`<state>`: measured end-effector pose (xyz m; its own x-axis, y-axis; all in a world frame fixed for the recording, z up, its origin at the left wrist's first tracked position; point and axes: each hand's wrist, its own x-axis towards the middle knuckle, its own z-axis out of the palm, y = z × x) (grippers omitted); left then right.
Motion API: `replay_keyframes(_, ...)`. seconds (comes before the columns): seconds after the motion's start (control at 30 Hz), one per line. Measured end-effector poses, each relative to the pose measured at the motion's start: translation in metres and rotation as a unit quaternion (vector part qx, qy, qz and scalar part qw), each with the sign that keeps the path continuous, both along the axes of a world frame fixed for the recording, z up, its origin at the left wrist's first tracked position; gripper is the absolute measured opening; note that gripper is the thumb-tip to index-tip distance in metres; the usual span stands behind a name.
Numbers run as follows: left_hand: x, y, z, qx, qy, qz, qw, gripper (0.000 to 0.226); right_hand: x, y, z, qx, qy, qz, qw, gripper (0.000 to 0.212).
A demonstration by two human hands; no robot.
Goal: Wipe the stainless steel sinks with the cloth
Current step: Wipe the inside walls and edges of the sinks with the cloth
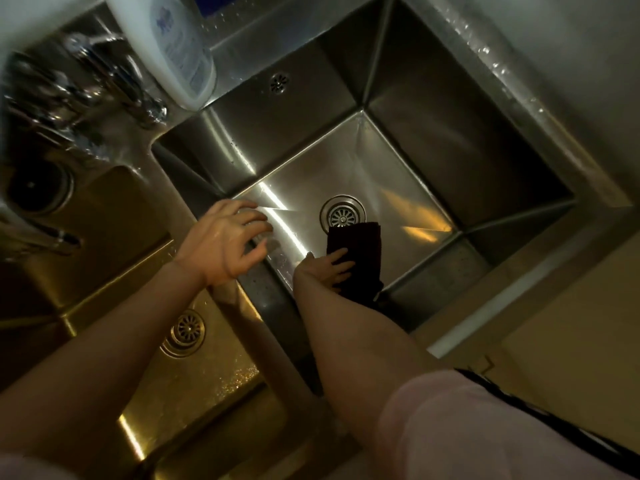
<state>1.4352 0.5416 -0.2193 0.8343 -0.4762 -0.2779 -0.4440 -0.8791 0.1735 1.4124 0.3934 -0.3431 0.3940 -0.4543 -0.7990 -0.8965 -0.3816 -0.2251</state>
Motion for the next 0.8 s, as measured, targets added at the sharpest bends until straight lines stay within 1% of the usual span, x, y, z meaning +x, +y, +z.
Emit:
replay_keyframes(0.07,-0.002,-0.002,0.003,0.000,-0.004,0.018,1.000,0.053,0.005,-0.001,0.014,0.004,-0.043,0.004,0.999,0.077)
replay_keyframes(0.1,-0.003,-0.003,0.006,0.001,-0.005,0.027,1.000,0.054,0.007,-0.003,0.019,0.009,-0.068,0.033,0.997,0.077)
replay_keyframes(0.17,-0.006,-0.005,0.013,0.016,-0.001,0.041,0.999,0.057,0.014,-0.016,0.027,0.020,-0.114,0.136,0.984,0.077)
replay_keyframes(0.23,-0.013,-0.010,0.021,0.039,-0.004,0.051,0.998,0.058,0.022,-0.035,0.033,0.034,-0.150,0.232,0.960,0.078)
replay_keyframes(0.3,-0.024,-0.015,0.029,0.040,-0.013,0.079,0.996,0.057,0.032,-0.057,0.039,0.034,-0.174,0.309,0.935,0.080)
replay_keyframes(0.37,-0.038,-0.023,0.036,0.018,-0.038,0.138,0.990,0.053,0.044,-0.074,0.045,0.034,-0.188,0.360,0.913,0.081)
replay_keyframes(0.43,-0.053,-0.035,0.042,-0.007,-0.065,0.207,0.976,0.049,0.056,-0.087,0.051,0.047,-0.203,0.407,0.889,0.082)
replay_keyframes(0.5,-0.066,-0.049,0.046,-0.018,-0.086,0.270,0.959,0.048,0.067,-0.096,0.056,0.073,-0.217,0.467,0.854,0.083)
replay_keyframes(0.6,-0.086,-0.078,0.048,-0.011,-0.106,0.369,0.923,0.050,0.083,-0.111,0.057,0.125,-0.209,0.548,0.800,0.086)
replay_keyframes(0.63,-0.094,-0.089,0.047,-0.007,-0.109,0.402,0.909,0.050,0.089,-0.119,0.055,0.125,-0.207,0.585,0.774,0.087)
replay_keyframes(0.7,-0.111,-0.113,0.044,0.003,-0.111,0.465,0.878,0.048,0.102,-0.135,0.051,0.107,-0.201,0.674,0.703,0.088)
replay_keyframes(0.73,-0.120,-0.125,0.043,0.007,-0.111,0.493,0.863,0.047,0.107,-0.143,0.049,0.098,-0.192,0.713,0.667,0.089)
replay_keyframes(0.8,-0.137,-0.149,0.039,0.008,-0.112,0.533,0.838,0.048,0.117,-0.157,0.043,0.081,-0.158,0.773,0.608,0.090)
